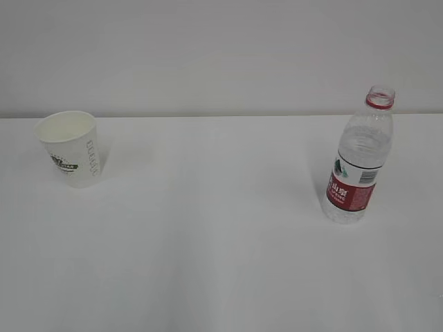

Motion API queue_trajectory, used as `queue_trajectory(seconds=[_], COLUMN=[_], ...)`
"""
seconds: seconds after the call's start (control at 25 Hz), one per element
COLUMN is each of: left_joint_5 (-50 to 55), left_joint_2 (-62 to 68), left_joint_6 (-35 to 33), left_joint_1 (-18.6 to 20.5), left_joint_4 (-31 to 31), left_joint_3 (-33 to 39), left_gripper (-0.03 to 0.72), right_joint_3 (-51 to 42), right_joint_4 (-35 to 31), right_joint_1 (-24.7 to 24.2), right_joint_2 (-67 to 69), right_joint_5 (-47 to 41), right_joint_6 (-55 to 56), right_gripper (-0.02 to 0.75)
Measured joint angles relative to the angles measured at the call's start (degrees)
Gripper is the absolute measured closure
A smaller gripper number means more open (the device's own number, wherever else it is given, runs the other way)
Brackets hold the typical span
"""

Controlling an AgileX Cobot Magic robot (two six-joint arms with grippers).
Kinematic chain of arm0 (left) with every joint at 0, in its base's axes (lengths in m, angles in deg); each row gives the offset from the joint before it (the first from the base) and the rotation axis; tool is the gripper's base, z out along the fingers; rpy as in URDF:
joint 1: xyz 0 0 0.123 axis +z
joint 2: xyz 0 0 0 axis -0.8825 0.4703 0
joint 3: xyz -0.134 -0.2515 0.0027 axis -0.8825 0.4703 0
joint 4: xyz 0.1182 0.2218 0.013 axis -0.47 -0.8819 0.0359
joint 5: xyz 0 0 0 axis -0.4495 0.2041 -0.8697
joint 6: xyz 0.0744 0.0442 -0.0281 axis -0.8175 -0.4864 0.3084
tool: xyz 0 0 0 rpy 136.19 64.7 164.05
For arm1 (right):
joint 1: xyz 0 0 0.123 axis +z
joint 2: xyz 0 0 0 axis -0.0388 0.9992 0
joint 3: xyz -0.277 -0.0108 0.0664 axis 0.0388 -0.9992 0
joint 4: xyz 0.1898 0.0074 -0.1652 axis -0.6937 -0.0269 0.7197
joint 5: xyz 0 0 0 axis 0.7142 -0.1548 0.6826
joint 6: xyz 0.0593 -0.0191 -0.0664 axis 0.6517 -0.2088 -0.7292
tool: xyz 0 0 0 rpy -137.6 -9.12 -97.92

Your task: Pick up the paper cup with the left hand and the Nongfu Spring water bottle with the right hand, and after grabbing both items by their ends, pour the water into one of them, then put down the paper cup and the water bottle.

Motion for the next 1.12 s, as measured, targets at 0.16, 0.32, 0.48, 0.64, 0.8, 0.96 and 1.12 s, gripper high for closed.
queue_trajectory(seconds=[0.16, 0.32, 0.48, 0.64, 0.8, 0.96, 1.12], left_joint_5=[0.0, 0.0, 0.0, 0.0, 0.0, 0.0, 0.0], left_joint_2=[0.0, 0.0, 0.0, 0.0, 0.0, 0.0, 0.0], left_joint_6=[0.0, 0.0, 0.0, 0.0, 0.0, 0.0, 0.0], left_joint_1=[0.0, 0.0, 0.0, 0.0, 0.0, 0.0, 0.0], left_joint_4=[0.0, 0.0, 0.0, 0.0, 0.0, 0.0, 0.0], left_joint_3=[0.0, 0.0, 0.0, 0.0, 0.0, 0.0, 0.0], left_gripper=[0.103, 0.106, 0.125, 0.136, 0.139, 0.145, 0.151], right_joint_3=[0.0, 0.0, 0.0, 0.0, 0.0, 0.0, 0.0], right_joint_4=[0.0, 0.0, 0.0, 0.0, 0.0, 0.0, 0.0], right_joint_1=[0.0, 0.0, 0.0, 0.0, 0.0, 0.0, 0.0], right_joint_2=[0.0, 0.0, 0.0, 0.0, 0.0, 0.0, 0.0], right_joint_5=[0.0, 0.0, 0.0, 0.0, 0.0, 0.0, 0.0], right_joint_6=[0.0, 0.0, 0.0, 0.0, 0.0, 0.0, 0.0], right_gripper=[0.168, 0.168, 0.169, 0.169, 0.169, 0.168, 0.168])
